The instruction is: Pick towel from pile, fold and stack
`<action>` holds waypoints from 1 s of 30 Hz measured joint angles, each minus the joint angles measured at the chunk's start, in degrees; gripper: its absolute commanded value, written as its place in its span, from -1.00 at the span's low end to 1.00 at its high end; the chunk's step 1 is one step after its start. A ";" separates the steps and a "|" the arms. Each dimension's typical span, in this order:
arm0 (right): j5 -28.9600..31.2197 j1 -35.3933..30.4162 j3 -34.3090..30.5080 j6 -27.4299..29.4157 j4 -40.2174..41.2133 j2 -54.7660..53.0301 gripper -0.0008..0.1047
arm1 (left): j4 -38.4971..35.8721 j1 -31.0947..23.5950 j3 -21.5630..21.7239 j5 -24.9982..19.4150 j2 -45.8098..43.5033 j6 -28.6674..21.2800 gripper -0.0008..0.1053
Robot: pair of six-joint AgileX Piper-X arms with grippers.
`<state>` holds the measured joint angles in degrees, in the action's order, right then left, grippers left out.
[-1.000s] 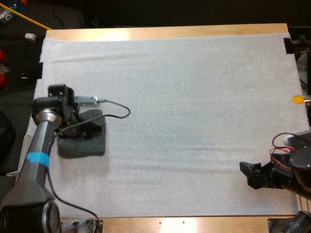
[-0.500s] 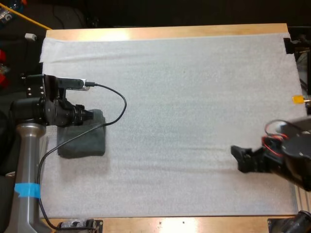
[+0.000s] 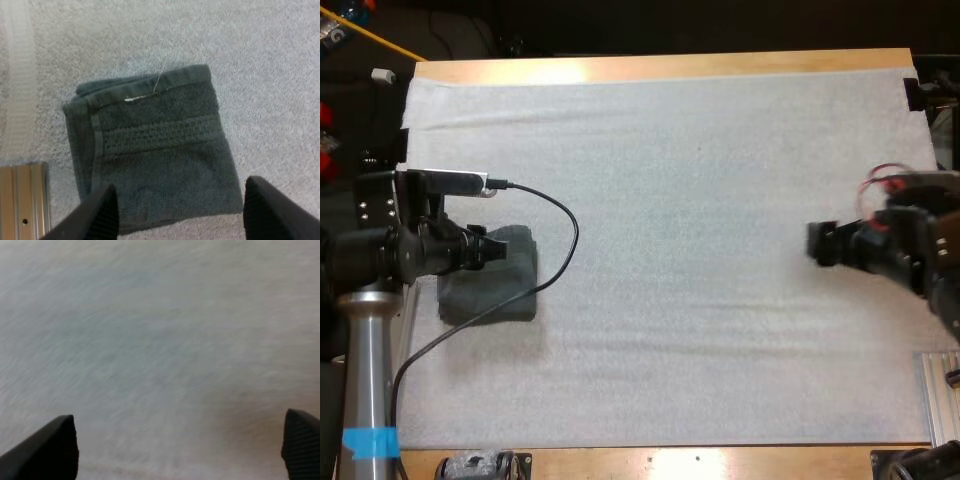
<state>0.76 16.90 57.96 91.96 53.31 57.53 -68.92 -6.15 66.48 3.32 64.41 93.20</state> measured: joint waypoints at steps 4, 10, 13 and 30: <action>-1.69 -8.51 0.00 1.87 0.42 -1.28 0.52 | 0.00 0.00 0.00 0.00 -2.29 0.08 0.00; -5.22 -20.71 0.00 3.62 2.63 -6.11 0.52 | -0.24 0.00 0.00 0.00 -6.23 0.23 0.00; -5.23 -23.88 0.00 3.61 2.80 -9.26 0.52 | -0.31 0.00 0.00 0.13 -8.71 0.80 0.00; -5.37 -24.09 0.15 11.90 8.09 -37.90 0.52 | -5.16 11.34 -0.81 -1.60 -34.84 0.85 0.00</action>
<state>-4.62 -7.19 58.10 103.86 61.40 19.63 -74.08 5.19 65.67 1.71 29.57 94.05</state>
